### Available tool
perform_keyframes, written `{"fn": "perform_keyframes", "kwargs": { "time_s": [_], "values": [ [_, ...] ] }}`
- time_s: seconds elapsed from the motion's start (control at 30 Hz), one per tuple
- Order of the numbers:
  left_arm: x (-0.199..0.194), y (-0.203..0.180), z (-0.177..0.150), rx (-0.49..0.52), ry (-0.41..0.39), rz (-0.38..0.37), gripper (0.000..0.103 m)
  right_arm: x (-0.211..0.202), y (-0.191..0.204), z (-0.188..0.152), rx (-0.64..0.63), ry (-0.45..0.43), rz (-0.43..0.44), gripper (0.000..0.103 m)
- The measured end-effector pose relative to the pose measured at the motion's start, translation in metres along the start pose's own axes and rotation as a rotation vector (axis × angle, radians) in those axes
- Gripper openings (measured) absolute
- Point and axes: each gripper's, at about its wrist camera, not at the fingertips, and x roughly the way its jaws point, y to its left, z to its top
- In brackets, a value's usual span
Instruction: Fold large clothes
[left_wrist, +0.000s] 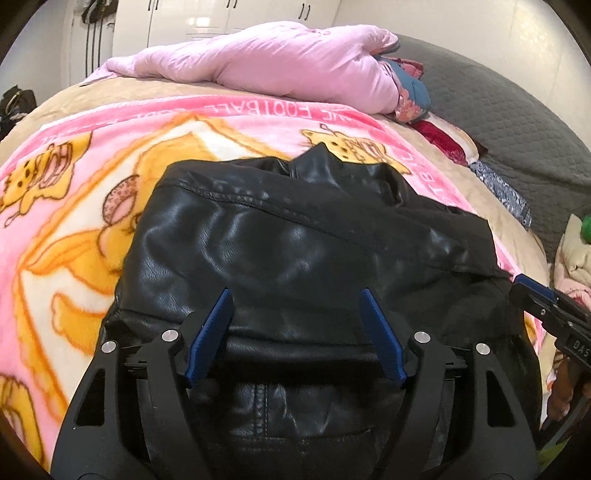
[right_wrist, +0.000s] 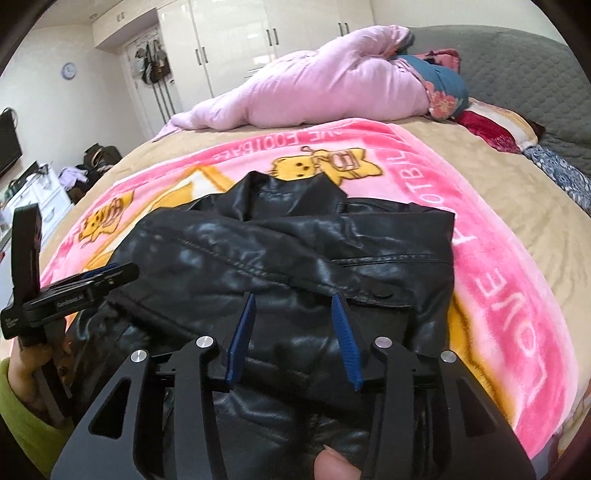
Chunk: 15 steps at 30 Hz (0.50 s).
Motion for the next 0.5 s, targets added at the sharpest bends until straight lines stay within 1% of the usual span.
{"fn": "perform_keyframes", "kwargs": {
  "time_s": [0.2,0.37,0.5],
  "values": [
    [0.006,-0.004,-0.006,0.025,0.027,0.029,0.064,-0.001,0.010,-0.007,-0.019,0.020,0.029,0.045],
    [0.017,-0.005,-0.012,0.050,0.052,0.050,0.064,0.014,0.012,-0.016,-0.011,0.091,0.009,0.046],
    [0.022,-0.005,-0.015,0.055,0.060,0.053,0.064,0.036,0.007,-0.026,0.019,0.194,-0.021,0.046]
  ]
}}
